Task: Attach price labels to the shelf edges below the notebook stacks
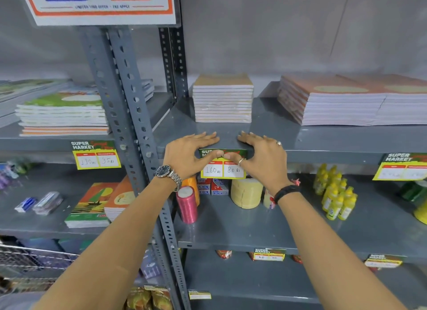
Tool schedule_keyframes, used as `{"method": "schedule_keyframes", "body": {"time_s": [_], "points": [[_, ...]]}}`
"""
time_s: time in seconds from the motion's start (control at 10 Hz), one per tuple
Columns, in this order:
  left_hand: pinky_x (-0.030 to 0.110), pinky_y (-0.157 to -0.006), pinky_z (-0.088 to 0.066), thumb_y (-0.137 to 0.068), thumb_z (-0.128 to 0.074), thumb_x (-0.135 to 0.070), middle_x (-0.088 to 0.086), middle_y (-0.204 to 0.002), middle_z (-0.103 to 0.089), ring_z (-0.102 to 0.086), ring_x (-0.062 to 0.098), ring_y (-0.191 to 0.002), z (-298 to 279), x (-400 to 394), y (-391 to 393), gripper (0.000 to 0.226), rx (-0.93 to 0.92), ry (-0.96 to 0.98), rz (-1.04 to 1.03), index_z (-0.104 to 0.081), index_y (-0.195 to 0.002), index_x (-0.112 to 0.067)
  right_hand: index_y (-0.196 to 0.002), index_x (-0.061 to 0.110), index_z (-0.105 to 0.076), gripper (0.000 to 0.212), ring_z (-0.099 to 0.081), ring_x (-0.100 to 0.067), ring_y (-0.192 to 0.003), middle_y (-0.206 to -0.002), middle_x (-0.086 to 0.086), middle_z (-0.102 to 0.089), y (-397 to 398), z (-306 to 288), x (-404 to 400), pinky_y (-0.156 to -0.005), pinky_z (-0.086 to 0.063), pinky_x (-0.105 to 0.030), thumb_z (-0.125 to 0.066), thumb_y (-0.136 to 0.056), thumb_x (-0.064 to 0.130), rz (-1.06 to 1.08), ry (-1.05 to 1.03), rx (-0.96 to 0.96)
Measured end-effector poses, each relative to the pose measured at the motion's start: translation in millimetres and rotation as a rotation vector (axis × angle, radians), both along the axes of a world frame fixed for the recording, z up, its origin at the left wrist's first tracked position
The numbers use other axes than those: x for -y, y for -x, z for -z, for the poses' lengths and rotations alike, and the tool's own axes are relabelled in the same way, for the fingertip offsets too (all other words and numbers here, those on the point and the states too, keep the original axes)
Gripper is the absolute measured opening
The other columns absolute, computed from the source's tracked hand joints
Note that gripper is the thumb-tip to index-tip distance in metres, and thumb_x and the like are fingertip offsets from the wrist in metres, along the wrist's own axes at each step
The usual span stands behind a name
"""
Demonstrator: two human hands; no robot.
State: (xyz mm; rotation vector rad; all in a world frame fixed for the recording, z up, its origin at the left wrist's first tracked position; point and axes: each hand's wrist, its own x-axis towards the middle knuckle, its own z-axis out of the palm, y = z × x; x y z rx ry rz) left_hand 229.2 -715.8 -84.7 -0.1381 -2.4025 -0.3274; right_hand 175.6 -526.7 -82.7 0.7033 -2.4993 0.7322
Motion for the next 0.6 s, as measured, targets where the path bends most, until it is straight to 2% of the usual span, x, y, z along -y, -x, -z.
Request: {"method": "schedule_keyframes", "body": {"time_s": [0.1,0.2,0.3,0.4,0.5,0.6], "points": [[0.025,-0.089,-0.046,-0.076,-0.051,-0.063,-0.014,-0.122,-0.063,-0.053,0.003,-0.117,-4,-1,-1,0.047,0.026,-0.013,0.002,-0.065,-0.111,-0.035,-0.117,0.023,-0.065,0.060,-0.058,-0.025,-0.119,-0.127,-0.001,-0.065,-3,1,-1,-0.102,-0.043,-0.039,-0.070,-0.068,0.058,-0.015,0.034,-0.048],[0.025,-0.090,-0.045,-0.075,-0.045,-0.065,-0.014,-0.123,-0.062,-0.052,0.003,-0.118,-4,-3,-2,0.051,0.057,-0.020,-0.008,-0.064,-0.111,-0.035,-0.117,0.019,-0.064,0.051,-0.056,-0.022,-0.123,-0.128,-0.002,-0.064,-6,1,-2,-0.107,-0.038,-0.038,-0.073,-0.073,0.041,-0.044,0.032,-0.058],[0.027,-0.096,-0.043,-0.078,-0.049,-0.062,-0.013,-0.126,-0.060,-0.050,0.005,-0.121,-4,-6,-5,0.049,0.096,-0.024,-0.022,-0.063,-0.114,-0.033,-0.120,0.018,-0.062,0.051,-0.053,-0.019,-0.126,-0.131,0.000,-0.061,-8,-1,-4,-0.109,-0.035,-0.036,-0.069,-0.075,0.043,-0.058,-0.009,-0.032],[0.032,-0.099,-0.045,-0.075,-0.040,-0.068,-0.015,-0.128,-0.058,-0.049,0.006,-0.123,-7,-9,-9,0.056,0.149,-0.015,-0.056,-0.060,-0.117,-0.036,-0.117,0.020,-0.064,0.060,-0.058,-0.021,-0.121,-0.127,-0.001,-0.065,-9,-4,-5,-0.105,-0.040,-0.039,-0.067,-0.071,0.058,-0.055,-0.021,-0.025],[0.036,-0.088,-0.052,-0.072,-0.032,-0.074,-0.013,-0.121,-0.065,-0.058,0.015,-0.115,-25,-10,-11,0.060,0.206,0.054,-0.132,-0.060,-0.114,-0.041,-0.112,0.022,-0.066,0.066,-0.066,-0.029,-0.104,-0.113,-0.003,-0.072,-9,-20,-7,-0.093,-0.046,-0.041,-0.053,-0.071,0.071,-0.059,-0.053,0.040],[0.039,-0.107,-0.035,-0.084,-0.026,-0.062,0.000,-0.129,-0.061,-0.052,0.022,-0.122,-50,-22,-8,0.057,0.166,0.172,-0.152,-0.057,-0.120,-0.031,-0.109,0.017,-0.063,0.063,-0.066,-0.033,-0.095,-0.103,-0.010,-0.073,-11,-39,-6,-0.083,-0.049,-0.041,-0.038,-0.083,0.068,-0.060,-0.080,0.001]]}}
